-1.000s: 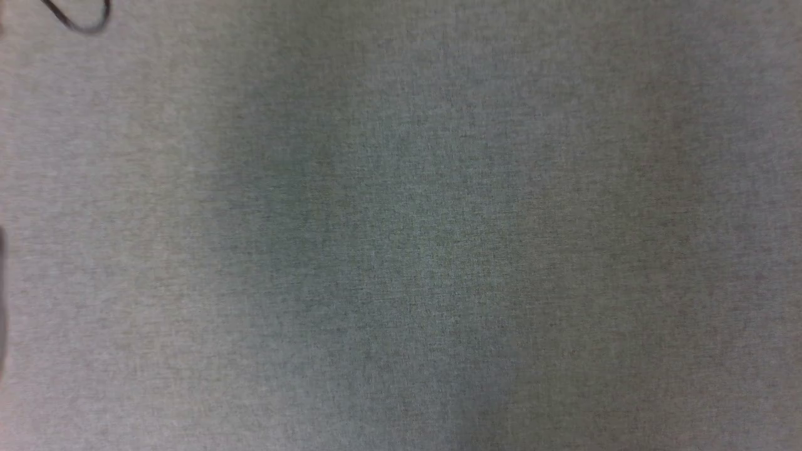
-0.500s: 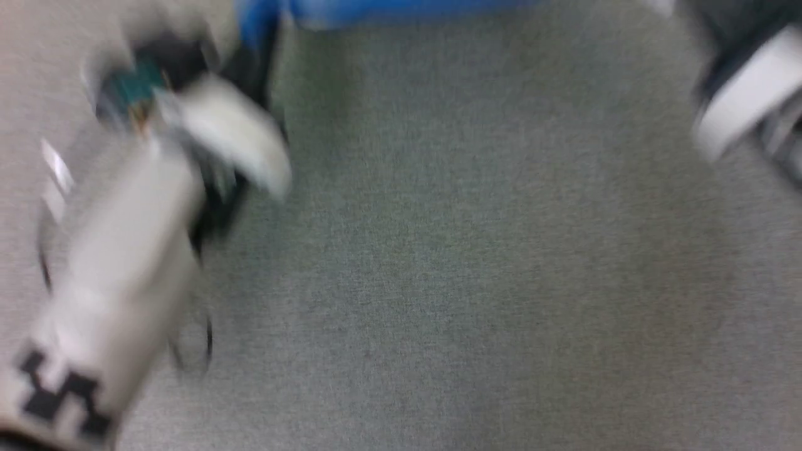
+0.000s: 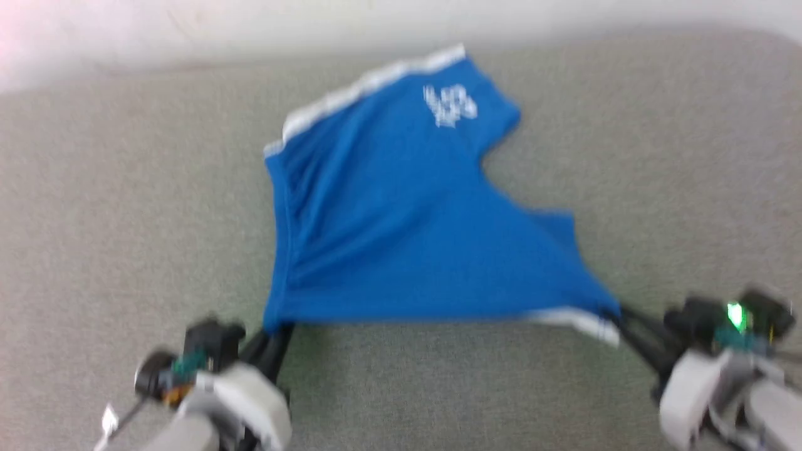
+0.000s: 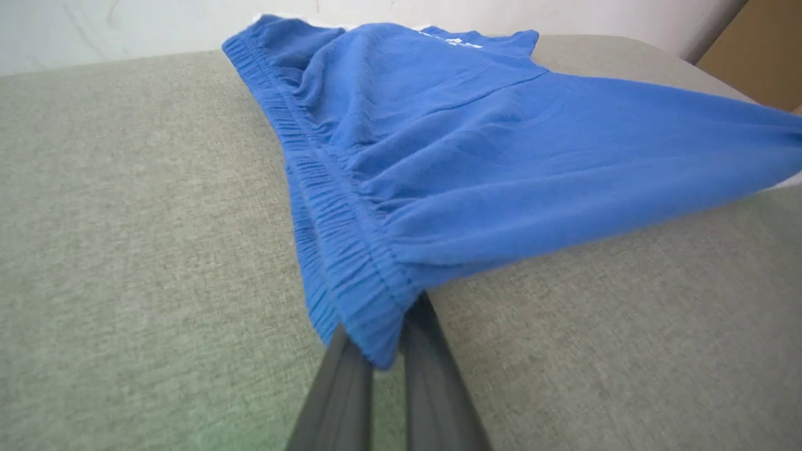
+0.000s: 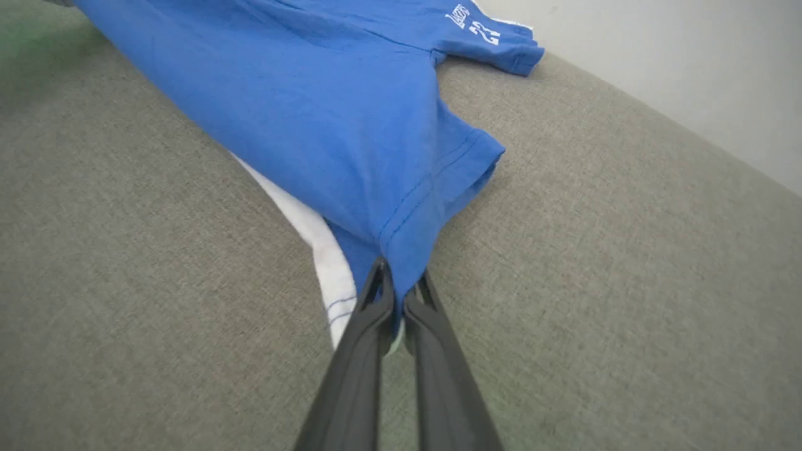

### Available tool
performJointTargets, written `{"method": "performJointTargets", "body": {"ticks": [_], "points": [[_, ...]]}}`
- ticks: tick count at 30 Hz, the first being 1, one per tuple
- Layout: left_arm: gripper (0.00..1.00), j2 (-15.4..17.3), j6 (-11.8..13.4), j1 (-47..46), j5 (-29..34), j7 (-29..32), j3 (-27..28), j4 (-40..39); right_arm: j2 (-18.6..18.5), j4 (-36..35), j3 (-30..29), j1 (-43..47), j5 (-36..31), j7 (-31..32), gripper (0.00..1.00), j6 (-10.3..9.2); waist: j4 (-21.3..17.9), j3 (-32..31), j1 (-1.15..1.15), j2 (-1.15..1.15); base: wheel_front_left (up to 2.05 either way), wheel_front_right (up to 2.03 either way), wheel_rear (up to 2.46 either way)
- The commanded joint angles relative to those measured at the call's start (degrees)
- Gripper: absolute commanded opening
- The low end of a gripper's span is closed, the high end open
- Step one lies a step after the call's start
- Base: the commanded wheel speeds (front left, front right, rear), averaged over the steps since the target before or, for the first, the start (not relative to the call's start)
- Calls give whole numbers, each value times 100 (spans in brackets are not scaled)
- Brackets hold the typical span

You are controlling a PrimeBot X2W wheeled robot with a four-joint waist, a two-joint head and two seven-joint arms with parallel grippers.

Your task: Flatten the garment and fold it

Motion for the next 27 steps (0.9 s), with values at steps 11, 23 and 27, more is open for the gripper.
{"method": "performJointTargets", "body": {"ticks": [11,23,27], "points": [[0,678,790,1594,-274,184,-20,-1279,283,-1314,-1647,2508,-381,655,0,-15,132,-969,3,-1,0,0,0],[0,323,503,58,266,416,-116,-1126,280,-1645,-2048,919,-886,1184,0,-15,538,-293,3,-1,0,0,0],[0,131,295,-612,360,461,-93,-809,57,-1302,-1691,-207,-690,1441,0,-15,739,202,3,-1,0,0,0]]}}
